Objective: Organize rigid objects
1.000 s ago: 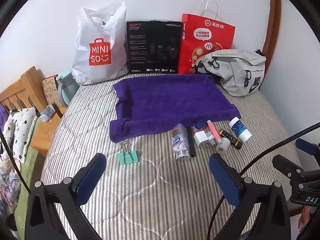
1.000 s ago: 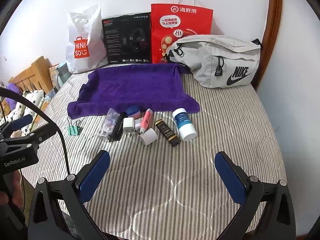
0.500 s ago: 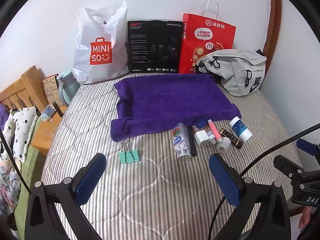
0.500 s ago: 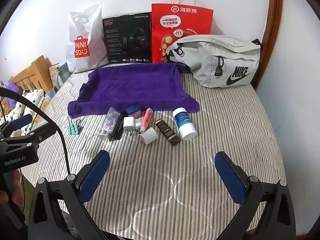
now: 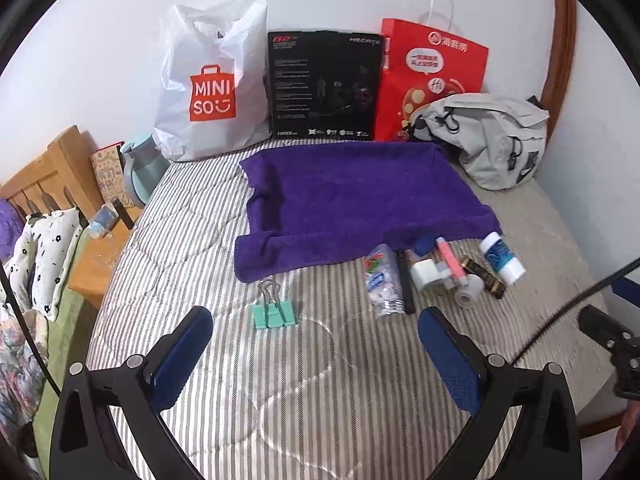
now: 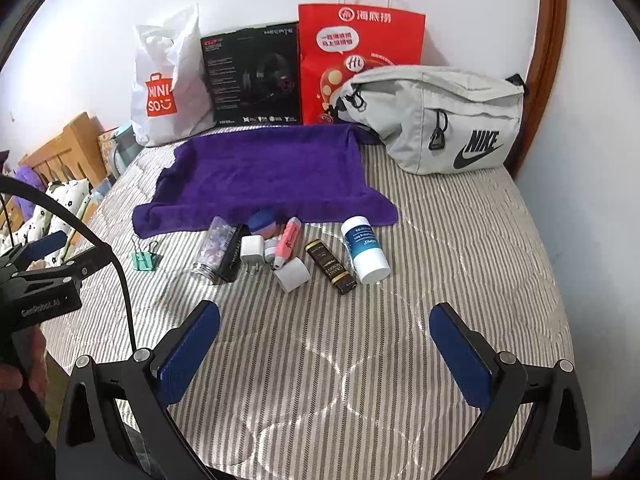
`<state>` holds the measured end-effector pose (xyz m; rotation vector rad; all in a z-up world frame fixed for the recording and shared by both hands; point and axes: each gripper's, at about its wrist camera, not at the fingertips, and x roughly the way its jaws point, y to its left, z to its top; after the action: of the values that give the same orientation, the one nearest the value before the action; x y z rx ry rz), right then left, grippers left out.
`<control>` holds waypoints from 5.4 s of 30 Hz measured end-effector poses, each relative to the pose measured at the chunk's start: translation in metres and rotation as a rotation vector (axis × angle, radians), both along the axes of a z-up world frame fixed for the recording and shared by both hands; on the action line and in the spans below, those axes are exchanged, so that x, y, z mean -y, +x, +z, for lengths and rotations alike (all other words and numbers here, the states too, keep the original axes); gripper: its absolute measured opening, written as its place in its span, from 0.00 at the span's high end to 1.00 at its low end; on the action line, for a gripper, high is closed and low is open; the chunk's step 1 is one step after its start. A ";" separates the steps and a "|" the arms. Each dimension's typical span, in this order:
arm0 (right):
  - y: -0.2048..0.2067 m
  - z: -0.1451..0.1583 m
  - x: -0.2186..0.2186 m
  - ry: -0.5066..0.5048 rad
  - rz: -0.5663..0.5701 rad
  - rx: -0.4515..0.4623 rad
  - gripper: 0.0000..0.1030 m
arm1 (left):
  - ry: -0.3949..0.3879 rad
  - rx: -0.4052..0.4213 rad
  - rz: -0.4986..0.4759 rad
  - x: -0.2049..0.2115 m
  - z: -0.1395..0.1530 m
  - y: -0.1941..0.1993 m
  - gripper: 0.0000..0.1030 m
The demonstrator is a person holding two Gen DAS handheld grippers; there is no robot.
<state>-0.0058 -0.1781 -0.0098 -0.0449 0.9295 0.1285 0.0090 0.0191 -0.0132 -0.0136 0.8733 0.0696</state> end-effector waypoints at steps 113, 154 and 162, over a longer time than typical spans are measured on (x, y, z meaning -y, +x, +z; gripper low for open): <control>0.333 -0.129 -0.064 -0.009 0.279 -0.173 0.44 | -0.099 -0.036 -0.015 -0.076 -0.063 0.188 0.62; 0.134 -0.062 0.028 0.129 0.117 -0.198 0.38 | -0.006 -0.172 -0.086 -0.041 -0.101 0.228 0.41; 0.121 -0.065 0.030 0.159 0.112 -0.200 0.37 | -0.120 -0.126 -0.174 -0.040 -0.058 0.136 0.41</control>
<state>0.1157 -0.2080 -0.0750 0.0650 1.1142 0.3147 0.1450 0.0589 -0.0715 -0.0455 1.0008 -0.1458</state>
